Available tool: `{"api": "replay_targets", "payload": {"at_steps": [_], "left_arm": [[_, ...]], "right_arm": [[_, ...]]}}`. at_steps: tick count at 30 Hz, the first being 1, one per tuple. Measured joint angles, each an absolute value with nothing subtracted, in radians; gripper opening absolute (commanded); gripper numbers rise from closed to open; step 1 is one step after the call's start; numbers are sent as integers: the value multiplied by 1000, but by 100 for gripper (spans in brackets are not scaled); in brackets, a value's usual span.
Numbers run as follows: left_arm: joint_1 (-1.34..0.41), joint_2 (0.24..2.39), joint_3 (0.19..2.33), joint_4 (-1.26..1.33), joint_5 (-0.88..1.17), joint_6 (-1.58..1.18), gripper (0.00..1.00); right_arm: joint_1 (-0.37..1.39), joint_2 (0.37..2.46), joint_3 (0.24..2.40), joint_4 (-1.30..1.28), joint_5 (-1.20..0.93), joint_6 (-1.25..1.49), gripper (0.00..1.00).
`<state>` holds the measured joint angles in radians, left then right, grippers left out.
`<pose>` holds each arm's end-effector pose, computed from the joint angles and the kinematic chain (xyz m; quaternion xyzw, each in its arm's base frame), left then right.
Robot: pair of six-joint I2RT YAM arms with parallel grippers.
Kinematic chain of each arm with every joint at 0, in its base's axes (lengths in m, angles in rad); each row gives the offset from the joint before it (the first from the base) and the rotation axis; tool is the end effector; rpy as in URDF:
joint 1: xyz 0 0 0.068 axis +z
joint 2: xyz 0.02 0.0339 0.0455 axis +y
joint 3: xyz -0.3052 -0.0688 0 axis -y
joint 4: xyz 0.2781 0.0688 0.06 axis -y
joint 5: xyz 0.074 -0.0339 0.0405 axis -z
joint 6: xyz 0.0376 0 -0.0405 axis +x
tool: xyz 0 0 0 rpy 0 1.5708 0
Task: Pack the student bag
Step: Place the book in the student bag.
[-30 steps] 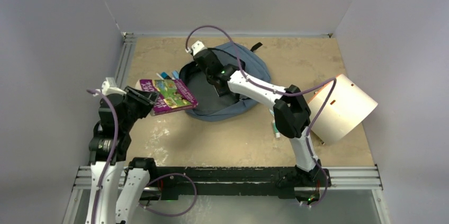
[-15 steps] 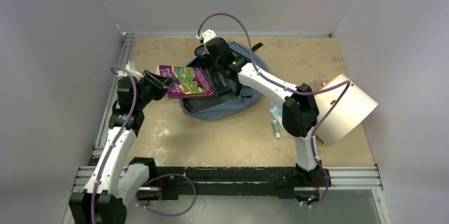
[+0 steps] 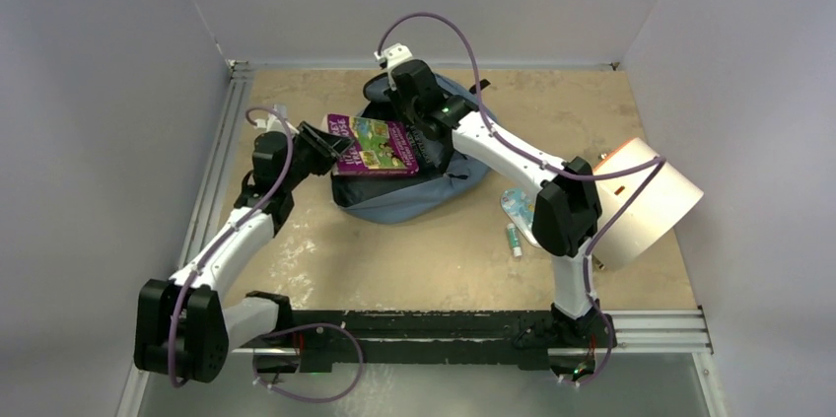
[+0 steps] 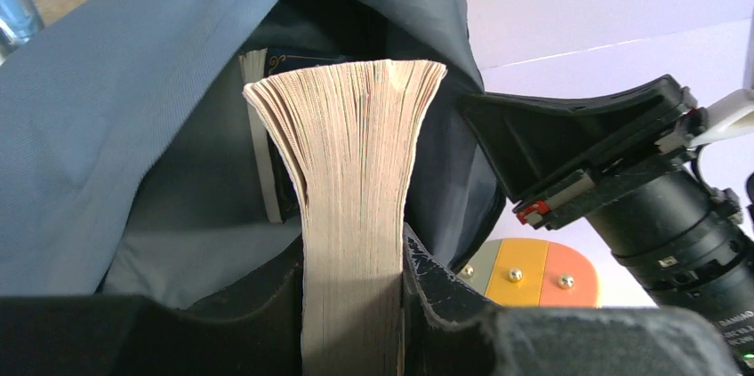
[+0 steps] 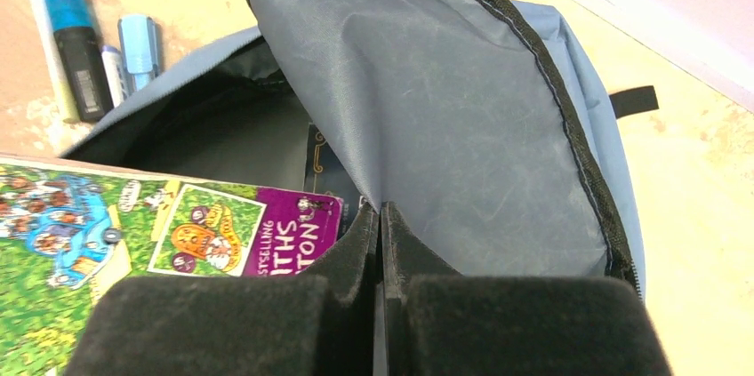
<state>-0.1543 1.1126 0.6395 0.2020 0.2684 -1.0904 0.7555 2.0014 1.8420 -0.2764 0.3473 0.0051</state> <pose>0.2614 -0.0508 0.2844 -0.2837 0.7407 -0.4361 0.4251 0.3950 0.3545 0.3598 -0.2180 0.8068 0.0612 0.5457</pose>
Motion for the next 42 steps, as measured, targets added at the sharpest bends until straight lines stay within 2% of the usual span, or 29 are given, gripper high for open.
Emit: {"api": "replay_targets", "payload": {"at_steps": [18, 28, 42], "left_arm": [[-225, 1418, 674, 453, 221, -1108, 0], [-242, 1626, 755, 657, 192, -1142, 0], [-380, 1924, 941, 803, 128, -1146, 0]], "right_arm": [[739, 1988, 1876, -294, 308, 34, 0], [738, 1988, 1876, -294, 282, 55, 0], [737, 1988, 1876, -294, 266, 91, 0]]}}
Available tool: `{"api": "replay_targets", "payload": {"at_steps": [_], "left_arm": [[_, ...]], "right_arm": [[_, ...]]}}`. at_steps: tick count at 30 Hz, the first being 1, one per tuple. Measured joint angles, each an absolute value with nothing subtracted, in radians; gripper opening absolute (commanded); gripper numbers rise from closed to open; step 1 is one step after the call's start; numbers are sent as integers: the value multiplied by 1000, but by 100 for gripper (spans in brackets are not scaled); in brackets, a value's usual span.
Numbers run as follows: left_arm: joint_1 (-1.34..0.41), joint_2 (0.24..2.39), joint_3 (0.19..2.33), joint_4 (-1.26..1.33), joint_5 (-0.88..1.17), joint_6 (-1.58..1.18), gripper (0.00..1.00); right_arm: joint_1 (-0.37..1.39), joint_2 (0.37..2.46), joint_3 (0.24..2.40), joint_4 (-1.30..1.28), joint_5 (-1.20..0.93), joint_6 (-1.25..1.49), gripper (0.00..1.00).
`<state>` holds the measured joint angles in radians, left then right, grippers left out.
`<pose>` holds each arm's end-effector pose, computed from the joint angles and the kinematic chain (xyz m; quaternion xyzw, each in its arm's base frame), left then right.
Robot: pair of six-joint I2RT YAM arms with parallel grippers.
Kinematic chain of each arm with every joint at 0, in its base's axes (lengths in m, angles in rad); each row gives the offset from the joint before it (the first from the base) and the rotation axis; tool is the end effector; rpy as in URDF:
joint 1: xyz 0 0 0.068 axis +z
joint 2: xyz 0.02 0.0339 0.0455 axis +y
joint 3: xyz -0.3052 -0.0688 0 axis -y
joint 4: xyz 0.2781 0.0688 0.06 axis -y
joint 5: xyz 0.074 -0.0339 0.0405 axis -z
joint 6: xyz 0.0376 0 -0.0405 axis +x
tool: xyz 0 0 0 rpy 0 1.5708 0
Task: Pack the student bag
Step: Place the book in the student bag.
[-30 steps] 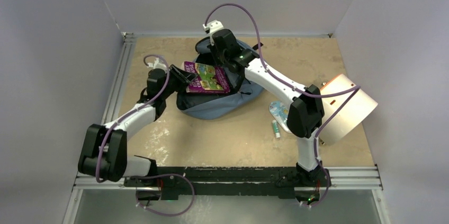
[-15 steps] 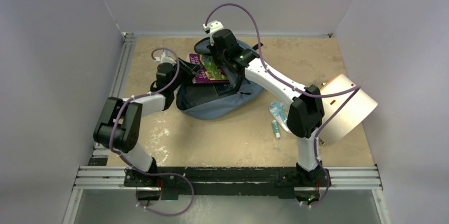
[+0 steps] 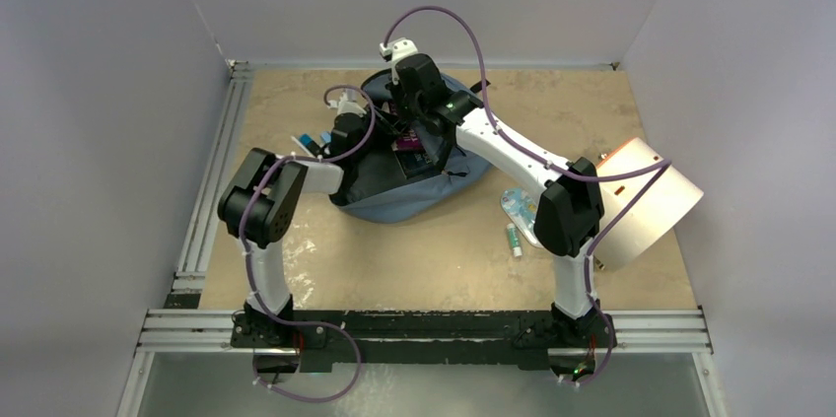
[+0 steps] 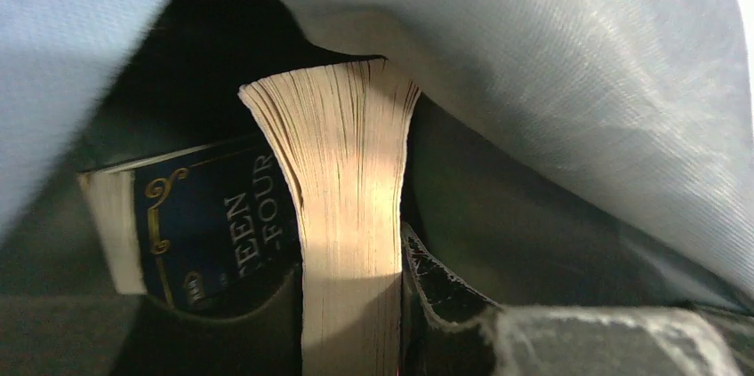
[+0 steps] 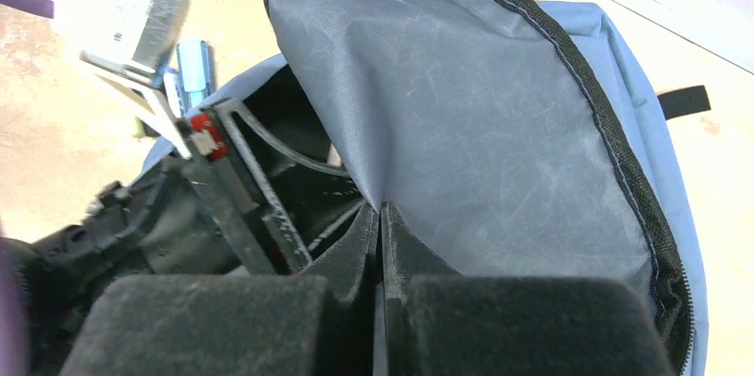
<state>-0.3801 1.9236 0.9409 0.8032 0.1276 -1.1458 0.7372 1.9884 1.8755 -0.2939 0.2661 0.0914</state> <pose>0.4060 -0.1674 0.1819 -0.2483 0.7259 -0.4774 0.4285 0.3977 0.3477 0.3771 -0.1936 0.8083 0.1179 0.5434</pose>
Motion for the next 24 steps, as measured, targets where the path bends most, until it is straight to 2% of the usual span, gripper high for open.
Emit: {"api": "replay_targets", "payload": {"at_steps": [12, 20, 24], "left_arm": [[-474, 2000, 1019, 810, -25, -1173, 2], [-476, 2046, 1103, 736, -29, -1172, 28], [-479, 2046, 1136, 675, -30, -1144, 38]], "right_arm": [[736, 1988, 1874, -294, 246, 112, 0], [733, 1988, 1868, -290, 242, 112, 0], [733, 1988, 1864, -286, 241, 112, 0]]}}
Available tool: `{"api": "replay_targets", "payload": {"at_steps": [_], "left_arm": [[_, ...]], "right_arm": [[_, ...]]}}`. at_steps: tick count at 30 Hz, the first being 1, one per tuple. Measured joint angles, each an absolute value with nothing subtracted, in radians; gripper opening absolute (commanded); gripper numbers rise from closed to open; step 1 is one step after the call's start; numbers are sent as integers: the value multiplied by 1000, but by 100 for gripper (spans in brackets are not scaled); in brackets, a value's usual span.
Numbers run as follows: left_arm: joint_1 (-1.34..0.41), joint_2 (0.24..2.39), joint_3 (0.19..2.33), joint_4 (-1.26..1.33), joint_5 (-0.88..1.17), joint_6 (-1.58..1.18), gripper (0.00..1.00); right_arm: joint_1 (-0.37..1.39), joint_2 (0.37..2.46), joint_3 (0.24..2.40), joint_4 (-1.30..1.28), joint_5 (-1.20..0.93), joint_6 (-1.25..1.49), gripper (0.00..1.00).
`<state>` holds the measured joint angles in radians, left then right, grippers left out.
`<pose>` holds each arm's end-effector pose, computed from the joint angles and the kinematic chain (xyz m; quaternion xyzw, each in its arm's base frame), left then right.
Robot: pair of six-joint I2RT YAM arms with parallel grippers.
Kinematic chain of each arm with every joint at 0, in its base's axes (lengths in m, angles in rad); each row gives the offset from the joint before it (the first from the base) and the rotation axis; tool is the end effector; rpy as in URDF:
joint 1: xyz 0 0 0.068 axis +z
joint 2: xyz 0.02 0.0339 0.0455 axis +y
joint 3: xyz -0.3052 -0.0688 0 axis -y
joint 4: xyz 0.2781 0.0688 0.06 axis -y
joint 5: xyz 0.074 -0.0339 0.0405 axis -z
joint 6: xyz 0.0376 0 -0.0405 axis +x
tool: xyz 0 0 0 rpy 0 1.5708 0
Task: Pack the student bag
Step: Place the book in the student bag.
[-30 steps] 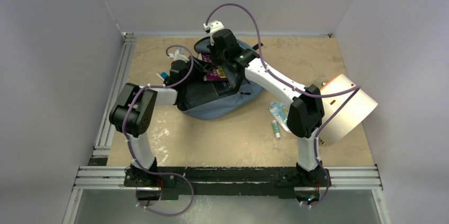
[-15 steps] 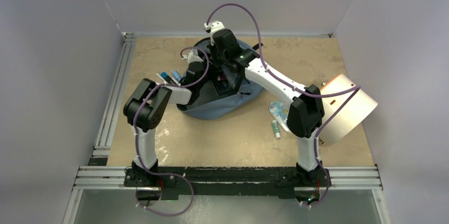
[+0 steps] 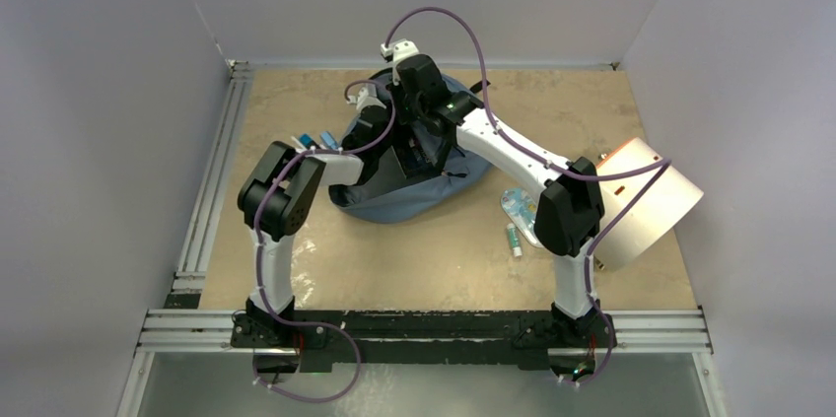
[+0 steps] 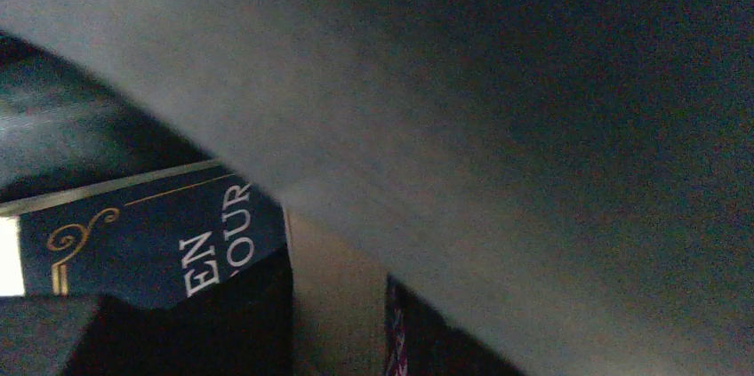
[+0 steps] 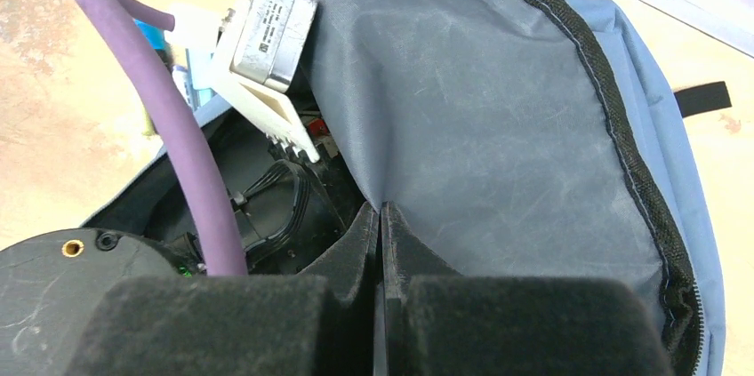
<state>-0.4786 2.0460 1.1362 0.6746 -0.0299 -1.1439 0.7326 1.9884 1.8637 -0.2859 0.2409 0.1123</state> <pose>0.4321 -0.2229 0.1762 -0.2651 0.7390 -0.4409 0.4349 0.3989 0.3468 0.3733 -0.1907 0.8108 0.1314 0.5375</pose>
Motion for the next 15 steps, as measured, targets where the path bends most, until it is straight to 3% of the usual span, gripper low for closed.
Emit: {"api": "replay_targets", "payload": {"at_steps": [15], "left_arm": [[-478, 2003, 1153, 435, -27, -1044, 59]], "right_arm": [[733, 1988, 1857, -286, 242, 112, 0]]}}
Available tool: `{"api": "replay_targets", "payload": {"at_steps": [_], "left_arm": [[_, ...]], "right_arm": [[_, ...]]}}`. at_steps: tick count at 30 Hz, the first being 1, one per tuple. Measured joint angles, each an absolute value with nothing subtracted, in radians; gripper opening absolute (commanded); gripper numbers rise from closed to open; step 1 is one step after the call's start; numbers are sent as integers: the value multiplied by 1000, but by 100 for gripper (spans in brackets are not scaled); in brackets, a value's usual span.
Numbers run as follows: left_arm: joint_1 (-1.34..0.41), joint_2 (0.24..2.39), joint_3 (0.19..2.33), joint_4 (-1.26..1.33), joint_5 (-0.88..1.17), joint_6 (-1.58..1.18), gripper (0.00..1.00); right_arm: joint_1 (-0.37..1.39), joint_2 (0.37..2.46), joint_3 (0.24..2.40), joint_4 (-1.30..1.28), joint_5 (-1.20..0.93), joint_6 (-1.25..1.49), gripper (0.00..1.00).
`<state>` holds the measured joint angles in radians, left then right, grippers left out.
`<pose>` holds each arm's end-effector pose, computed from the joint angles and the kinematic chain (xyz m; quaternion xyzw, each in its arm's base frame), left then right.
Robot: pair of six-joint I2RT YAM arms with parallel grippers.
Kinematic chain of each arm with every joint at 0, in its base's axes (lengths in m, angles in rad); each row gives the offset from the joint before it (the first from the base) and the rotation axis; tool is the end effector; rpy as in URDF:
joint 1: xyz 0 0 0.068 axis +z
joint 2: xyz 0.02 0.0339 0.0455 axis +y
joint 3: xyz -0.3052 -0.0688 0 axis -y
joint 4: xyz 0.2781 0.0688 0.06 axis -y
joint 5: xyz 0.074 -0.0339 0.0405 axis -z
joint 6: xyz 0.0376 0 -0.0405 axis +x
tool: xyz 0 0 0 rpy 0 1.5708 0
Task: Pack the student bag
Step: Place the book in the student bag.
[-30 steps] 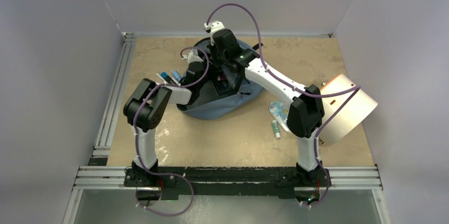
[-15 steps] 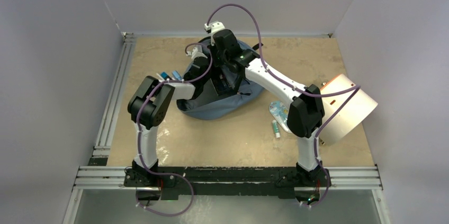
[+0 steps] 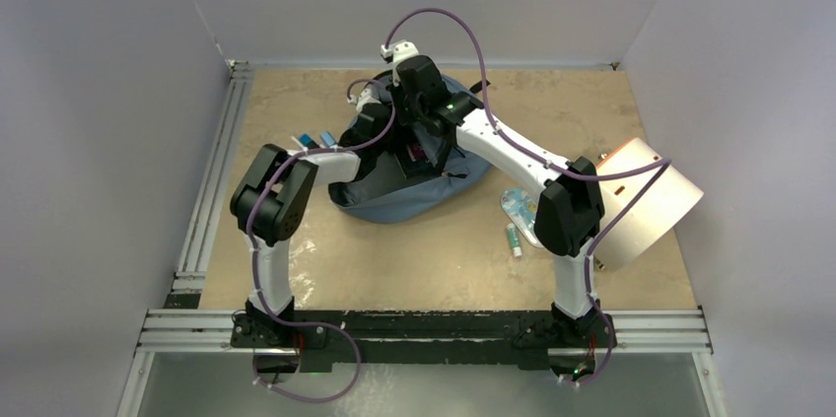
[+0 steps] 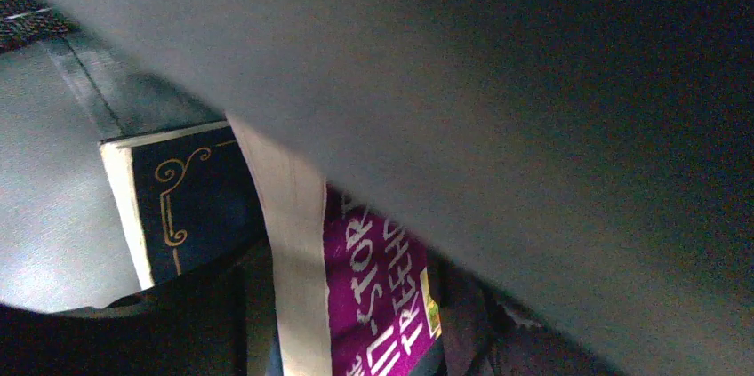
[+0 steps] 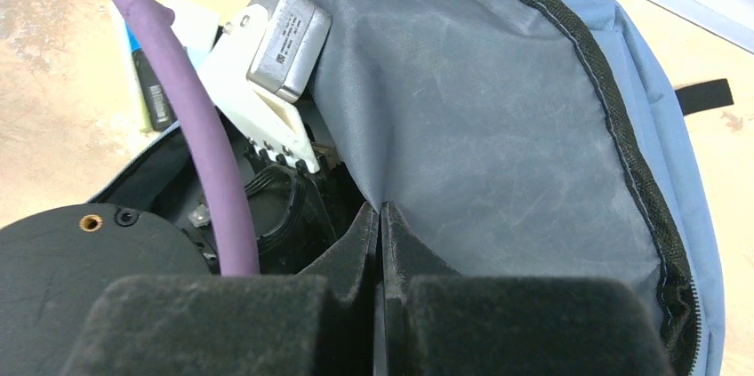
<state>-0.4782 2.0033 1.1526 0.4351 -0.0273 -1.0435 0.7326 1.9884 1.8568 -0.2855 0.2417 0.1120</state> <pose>0.4253 -0.2193 0.1761 -0.2408 0.8024 -0.3682 0.4033 0.3988 0.3467 0.3707 -0.1915 0.8124 0.1297 0.5353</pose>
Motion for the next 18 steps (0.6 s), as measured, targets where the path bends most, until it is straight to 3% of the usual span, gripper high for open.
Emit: {"api": "replay_targets", "payload": {"at_steps": [5, 18], "left_arm": [[-478, 1964, 1176, 326, -32, -992, 67], [-474, 1773, 1138, 76, -74, -922, 68]], "right_arm": [[733, 1988, 1856, -285, 241, 112, 0], [736, 1960, 1845, -275, 237, 113, 0]]}}
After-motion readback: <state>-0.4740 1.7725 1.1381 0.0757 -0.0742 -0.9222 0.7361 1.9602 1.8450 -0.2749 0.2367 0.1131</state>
